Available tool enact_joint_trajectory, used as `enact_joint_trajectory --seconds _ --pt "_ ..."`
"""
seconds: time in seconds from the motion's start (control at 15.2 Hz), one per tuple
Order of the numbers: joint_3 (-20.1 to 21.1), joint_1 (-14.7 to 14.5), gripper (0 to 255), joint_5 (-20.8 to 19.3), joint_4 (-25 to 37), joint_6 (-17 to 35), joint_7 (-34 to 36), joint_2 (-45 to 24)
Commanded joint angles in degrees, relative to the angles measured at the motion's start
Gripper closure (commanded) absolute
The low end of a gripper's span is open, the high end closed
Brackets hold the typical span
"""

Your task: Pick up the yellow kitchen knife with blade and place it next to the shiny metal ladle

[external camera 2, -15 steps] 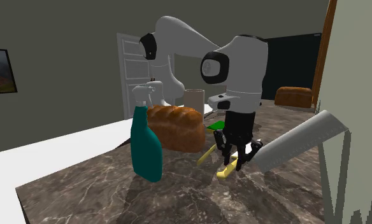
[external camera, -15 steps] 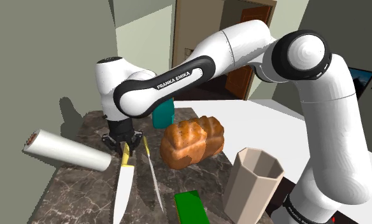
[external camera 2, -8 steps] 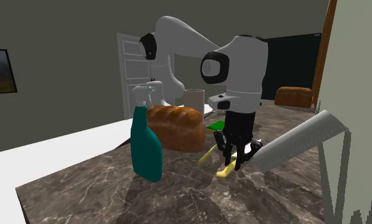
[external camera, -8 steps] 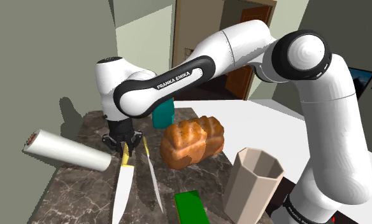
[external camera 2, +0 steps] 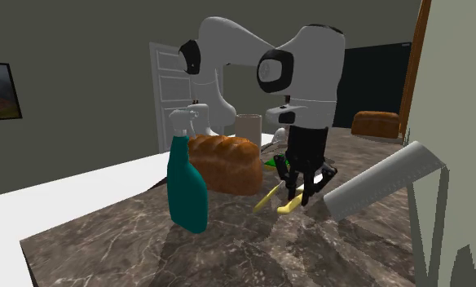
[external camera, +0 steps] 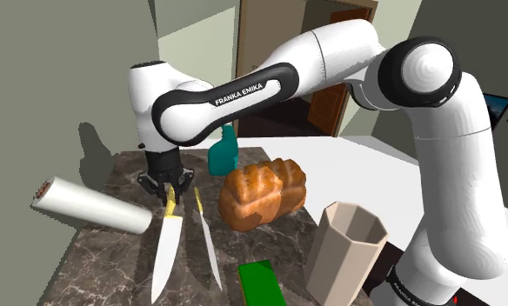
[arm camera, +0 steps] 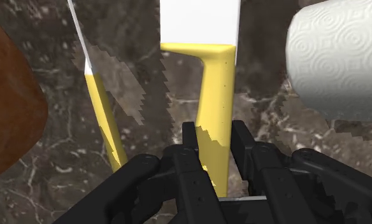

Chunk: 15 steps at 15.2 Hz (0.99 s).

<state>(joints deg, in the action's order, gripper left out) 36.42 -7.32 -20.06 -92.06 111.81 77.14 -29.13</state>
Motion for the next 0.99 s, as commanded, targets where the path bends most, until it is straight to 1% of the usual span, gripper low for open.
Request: enact_joint_trajectory --seconds 0.0,0.86,0.92 --pt "0.29 0.03 255 0.44 0.49 -1.07 -0.13 0.66" --pt "1.38 -0.12 255 2.42 7.07 -9.54 -1.71 3.14" --pt "1.97 0.18 255 3.2 4.59 -8.64 -1.02 4.85"
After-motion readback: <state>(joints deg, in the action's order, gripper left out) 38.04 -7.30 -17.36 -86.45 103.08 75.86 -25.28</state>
